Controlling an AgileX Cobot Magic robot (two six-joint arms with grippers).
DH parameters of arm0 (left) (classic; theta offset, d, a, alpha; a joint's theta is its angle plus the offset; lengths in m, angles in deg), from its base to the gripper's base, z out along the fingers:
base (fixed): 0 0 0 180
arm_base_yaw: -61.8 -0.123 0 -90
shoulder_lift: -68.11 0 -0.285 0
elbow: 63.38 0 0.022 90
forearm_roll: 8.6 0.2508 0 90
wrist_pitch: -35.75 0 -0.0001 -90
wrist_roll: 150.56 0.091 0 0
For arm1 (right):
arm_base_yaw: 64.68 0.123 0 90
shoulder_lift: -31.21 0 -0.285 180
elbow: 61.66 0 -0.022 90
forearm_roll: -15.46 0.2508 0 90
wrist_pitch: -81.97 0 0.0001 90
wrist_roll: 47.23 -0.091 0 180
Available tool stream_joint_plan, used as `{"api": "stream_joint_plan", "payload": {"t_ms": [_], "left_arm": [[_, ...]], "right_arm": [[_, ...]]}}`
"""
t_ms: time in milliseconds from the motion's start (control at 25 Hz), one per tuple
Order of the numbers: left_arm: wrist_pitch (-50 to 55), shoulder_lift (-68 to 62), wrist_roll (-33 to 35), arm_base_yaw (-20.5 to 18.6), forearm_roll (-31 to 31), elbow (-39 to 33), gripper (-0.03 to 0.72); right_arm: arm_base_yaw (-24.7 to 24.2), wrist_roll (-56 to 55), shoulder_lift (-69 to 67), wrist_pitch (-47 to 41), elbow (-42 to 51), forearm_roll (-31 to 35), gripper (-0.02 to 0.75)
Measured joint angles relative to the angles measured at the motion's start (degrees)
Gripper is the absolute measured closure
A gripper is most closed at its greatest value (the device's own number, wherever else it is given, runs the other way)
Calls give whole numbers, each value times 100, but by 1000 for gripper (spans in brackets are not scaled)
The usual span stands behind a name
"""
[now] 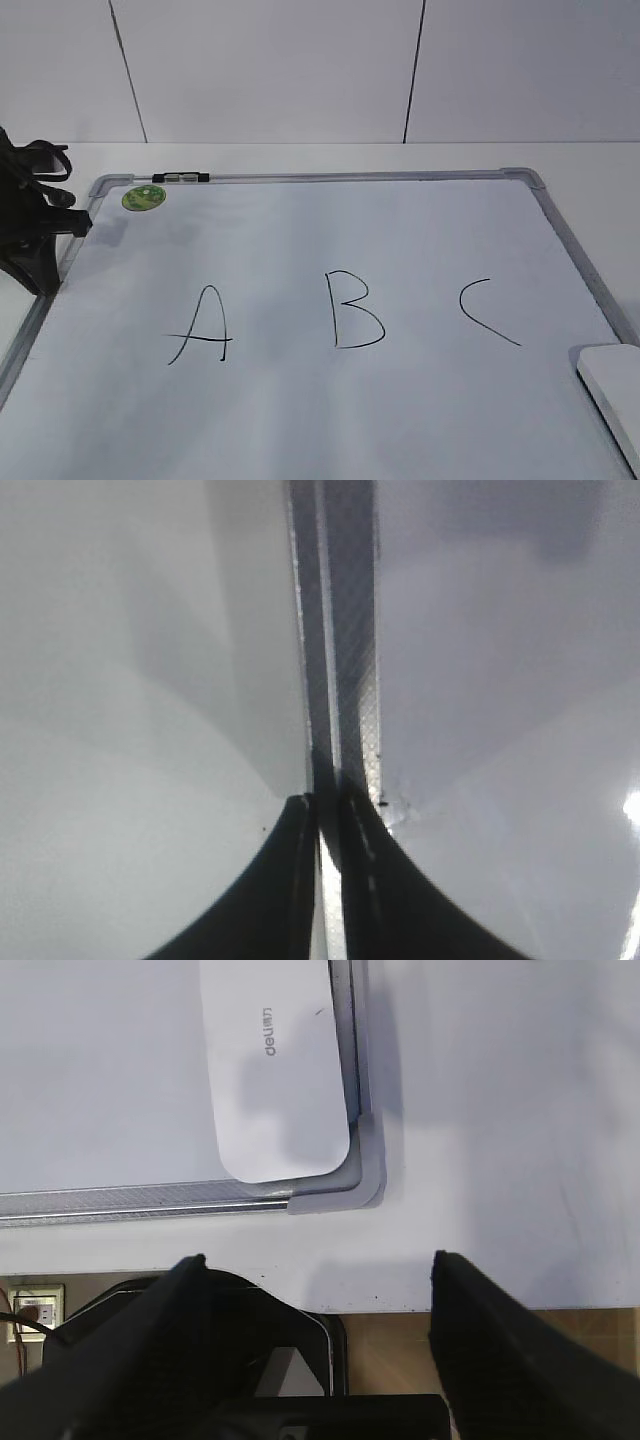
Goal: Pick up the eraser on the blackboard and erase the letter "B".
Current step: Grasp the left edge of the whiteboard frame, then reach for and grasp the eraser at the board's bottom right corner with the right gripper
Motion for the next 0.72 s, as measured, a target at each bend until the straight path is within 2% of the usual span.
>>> {"api": "stream_joint_plan", "payload": {"t_ms": [360, 560, 720], "left_arm": [[21, 0, -10, 0, -10, 0, 668], [35, 0, -10, 0, -10, 0, 668], [52, 0, -10, 0, -10, 0, 668]], "right_arm": [[0, 89, -38, 11, 0, 0, 197], [0, 126, -549, 54, -51, 0, 197], [0, 126, -1122, 262, -365, 126, 136]]}}
